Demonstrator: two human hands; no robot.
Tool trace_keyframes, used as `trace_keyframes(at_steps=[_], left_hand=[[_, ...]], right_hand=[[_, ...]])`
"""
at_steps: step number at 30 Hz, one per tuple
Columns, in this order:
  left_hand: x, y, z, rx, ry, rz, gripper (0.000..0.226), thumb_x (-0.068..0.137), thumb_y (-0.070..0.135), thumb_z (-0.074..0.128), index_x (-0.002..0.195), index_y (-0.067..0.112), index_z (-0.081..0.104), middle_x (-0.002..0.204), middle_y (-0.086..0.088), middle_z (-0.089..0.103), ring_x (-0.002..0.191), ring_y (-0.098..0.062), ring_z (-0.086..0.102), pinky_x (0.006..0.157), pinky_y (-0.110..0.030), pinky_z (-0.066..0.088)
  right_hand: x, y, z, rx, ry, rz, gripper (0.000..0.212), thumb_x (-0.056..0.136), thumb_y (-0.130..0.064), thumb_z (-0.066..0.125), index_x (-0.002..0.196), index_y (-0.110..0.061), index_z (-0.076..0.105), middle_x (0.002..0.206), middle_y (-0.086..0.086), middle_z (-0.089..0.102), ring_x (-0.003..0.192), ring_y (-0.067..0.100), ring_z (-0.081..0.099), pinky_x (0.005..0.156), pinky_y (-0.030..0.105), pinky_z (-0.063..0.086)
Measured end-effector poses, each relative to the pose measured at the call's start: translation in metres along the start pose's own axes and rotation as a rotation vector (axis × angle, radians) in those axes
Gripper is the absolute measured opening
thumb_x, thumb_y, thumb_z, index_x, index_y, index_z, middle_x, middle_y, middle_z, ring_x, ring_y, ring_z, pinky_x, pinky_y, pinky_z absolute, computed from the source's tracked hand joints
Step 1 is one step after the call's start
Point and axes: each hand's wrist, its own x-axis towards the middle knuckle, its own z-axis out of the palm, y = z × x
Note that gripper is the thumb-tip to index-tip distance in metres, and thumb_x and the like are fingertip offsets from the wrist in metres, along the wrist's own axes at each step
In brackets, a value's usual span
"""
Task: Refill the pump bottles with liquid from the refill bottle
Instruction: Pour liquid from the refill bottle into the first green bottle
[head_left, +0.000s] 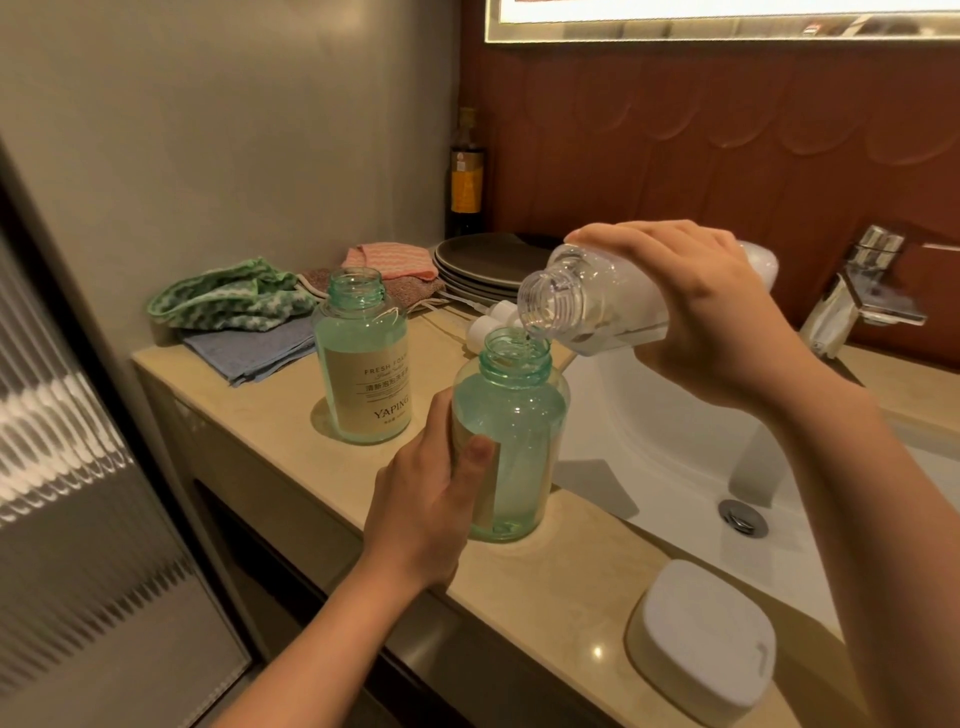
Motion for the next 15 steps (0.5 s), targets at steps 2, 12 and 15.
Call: trace_keyframes(at_steps=[2, 12, 15], left_hand=[[-0.0002, -0.0002, -0.0001, 0.002, -0.001, -0.001, 0.070, 0.071, 0.088, 0.008, 0.116, 0.043, 0.038, 0.098, 0.020, 0.060, 0.095, -0.009, 0.057, 0.080, -0.044, 0.047], [-0.0002, 0.0012, -0.0009, 0.002, -0.009, -0.012, 0.071, 0.069, 0.089, 0.007, 0.115, 0.044, 0.038, 0.096, 0.026, 0.058, 0.093, -0.007, 0.056, 0.080, -0.043, 0.046], [-0.0002, 0.0012, -0.0007, 0.001, -0.008, -0.013, 0.071, 0.069, 0.089, 0.008, 0.116, 0.044, 0.037, 0.096, 0.025, 0.059, 0.095, -0.009, 0.057, 0.081, -0.044, 0.046]], right_hand=[[0.0001, 0.0001, 0.0000, 0.000, 0.001, 0.001, 0.080, 0.068, -0.002, 0.077, 0.137, -0.026, 0.043, 0.129, 0.005, 0.055, 0.118, 0.029, 0.047, 0.094, 0.042, 0.031], [0.0001, -0.0009, -0.0005, -0.006, 0.003, 0.001, 0.080, 0.069, -0.002, 0.077, 0.137, -0.024, 0.044, 0.129, 0.006, 0.055, 0.117, 0.030, 0.048, 0.094, 0.043, 0.033], [0.0002, -0.0005, -0.0006, -0.012, 0.004, -0.001, 0.079, 0.069, -0.002, 0.077, 0.137, -0.024, 0.044, 0.129, 0.006, 0.055, 0.117, 0.030, 0.048, 0.094, 0.043, 0.032]])
